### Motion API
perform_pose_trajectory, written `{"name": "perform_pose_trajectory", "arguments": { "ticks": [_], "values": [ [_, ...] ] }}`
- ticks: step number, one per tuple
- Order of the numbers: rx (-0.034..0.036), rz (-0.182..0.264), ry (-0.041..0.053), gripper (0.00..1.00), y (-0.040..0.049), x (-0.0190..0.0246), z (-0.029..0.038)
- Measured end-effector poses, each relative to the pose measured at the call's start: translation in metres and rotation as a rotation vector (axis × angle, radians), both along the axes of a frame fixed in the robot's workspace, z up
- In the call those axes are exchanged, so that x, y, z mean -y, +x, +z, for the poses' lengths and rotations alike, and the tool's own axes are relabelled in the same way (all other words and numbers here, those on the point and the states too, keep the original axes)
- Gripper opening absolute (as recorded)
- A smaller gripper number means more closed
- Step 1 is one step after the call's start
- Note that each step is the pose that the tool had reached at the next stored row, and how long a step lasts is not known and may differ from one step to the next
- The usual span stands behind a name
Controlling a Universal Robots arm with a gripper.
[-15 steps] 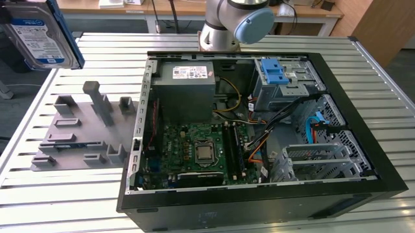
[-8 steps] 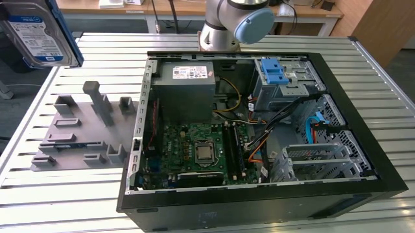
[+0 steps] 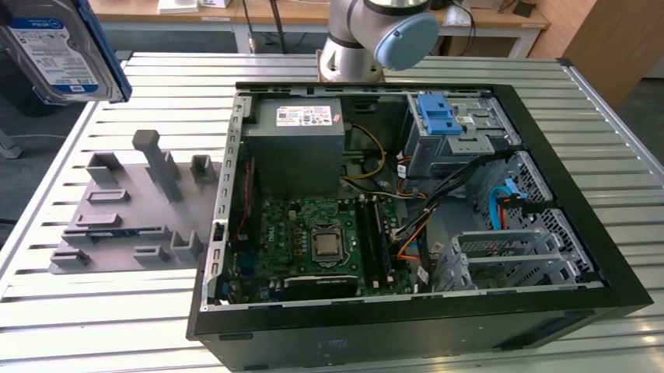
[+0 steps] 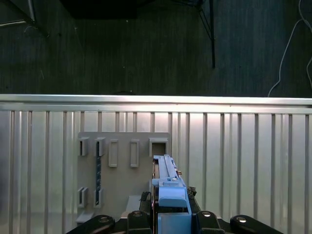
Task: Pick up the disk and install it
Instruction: 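Pick up the disk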
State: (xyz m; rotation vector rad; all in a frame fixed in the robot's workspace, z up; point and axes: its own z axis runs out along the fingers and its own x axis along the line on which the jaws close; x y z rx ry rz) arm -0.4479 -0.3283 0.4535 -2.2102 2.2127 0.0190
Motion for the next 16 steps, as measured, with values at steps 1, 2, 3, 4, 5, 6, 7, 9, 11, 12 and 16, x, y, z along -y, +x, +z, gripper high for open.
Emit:
{"name": "perform_pose_trajectory", "arguments": {
  "ticks": [1, 2, 3, 4, 5, 6, 7, 9, 11, 12, 16],
  "values": [
    [0.0000, 0.000, -0.0001, 0.36, 0.0000, 0.0000, 0.0017],
    [0.0000, 0.000, -0.0001, 0.36, 0.0000, 0.0000, 0.0034],
    [0.0002, 0.000, -0.0001, 0.36, 0.0000, 0.0000, 0.0048],
    [0.0002, 0.000, 0.0000, 0.36, 0.0000, 0.0000, 0.0064],
    [0.0003, 0.000, 0.0000, 0.36, 0.0000, 0.0000, 0.0080],
    [0.0003, 0.000, 0.0001, 0.36, 0.0000, 0.0000, 0.0092],
    [0.0002, 0.000, 0.0000, 0.36, 0.0000, 0.0000, 0.0101],
    [0.0001, 0.000, 0.0005, 0.36, 0.0000, 0.0000, 0.0108],
    [0.0003, 0.000, 0.0007, 0.36, 0.0001, 0.0001, 0.0107],
    [0.0003, 0.000, 0.0007, 0.36, 0.0001, 0.0002, 0.0107],
    [0.0002, 0.000, 0.0007, 0.36, 0.0001, 0.0004, 0.0107]
  ]
}}
